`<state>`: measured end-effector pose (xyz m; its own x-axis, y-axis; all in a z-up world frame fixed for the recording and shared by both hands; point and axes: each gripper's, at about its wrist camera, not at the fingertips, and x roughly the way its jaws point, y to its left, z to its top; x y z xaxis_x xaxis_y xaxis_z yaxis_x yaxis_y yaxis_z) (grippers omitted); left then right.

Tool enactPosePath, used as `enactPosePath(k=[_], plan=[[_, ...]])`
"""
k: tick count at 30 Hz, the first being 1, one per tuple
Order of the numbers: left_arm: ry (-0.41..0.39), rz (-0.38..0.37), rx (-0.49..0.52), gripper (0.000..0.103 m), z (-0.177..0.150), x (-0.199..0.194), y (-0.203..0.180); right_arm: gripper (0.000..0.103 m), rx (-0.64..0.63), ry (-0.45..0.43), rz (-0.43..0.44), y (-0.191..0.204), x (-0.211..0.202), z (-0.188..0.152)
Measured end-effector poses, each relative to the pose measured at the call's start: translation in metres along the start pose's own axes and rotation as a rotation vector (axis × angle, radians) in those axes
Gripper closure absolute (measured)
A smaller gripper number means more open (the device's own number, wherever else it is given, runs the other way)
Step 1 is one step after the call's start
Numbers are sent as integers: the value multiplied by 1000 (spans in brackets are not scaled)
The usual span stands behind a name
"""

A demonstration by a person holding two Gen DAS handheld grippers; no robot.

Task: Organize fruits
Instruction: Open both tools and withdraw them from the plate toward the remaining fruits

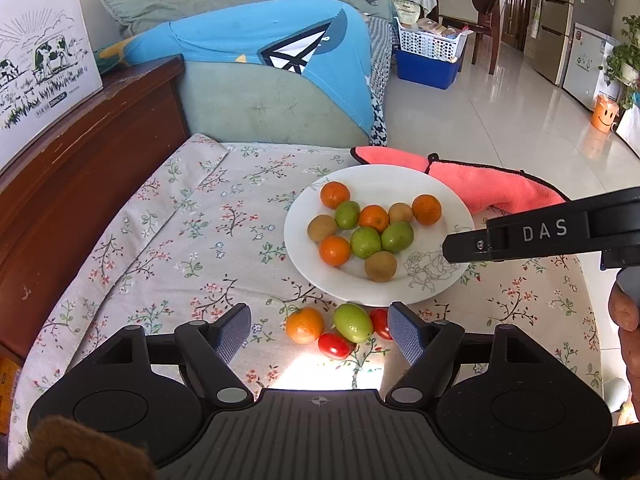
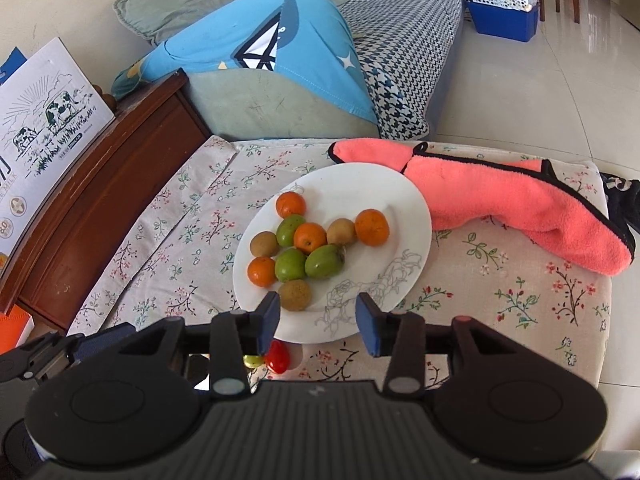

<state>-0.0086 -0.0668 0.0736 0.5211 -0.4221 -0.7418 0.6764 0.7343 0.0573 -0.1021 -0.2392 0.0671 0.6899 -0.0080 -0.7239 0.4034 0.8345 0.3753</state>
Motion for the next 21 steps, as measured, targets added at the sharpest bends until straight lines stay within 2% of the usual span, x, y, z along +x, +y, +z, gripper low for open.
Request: enactPosePath(k=[11, 16, 21], plan=[[23, 55, -67, 26, -19, -7, 45, 60, -88, 68, 40, 15, 5, -30], [61, 107, -75, 26, -26, -1, 58, 60, -118, 101, 50, 25, 16, -39], [96, 125, -106, 26, -32, 3, 70, 60, -149, 115, 28, 34, 29, -45]])
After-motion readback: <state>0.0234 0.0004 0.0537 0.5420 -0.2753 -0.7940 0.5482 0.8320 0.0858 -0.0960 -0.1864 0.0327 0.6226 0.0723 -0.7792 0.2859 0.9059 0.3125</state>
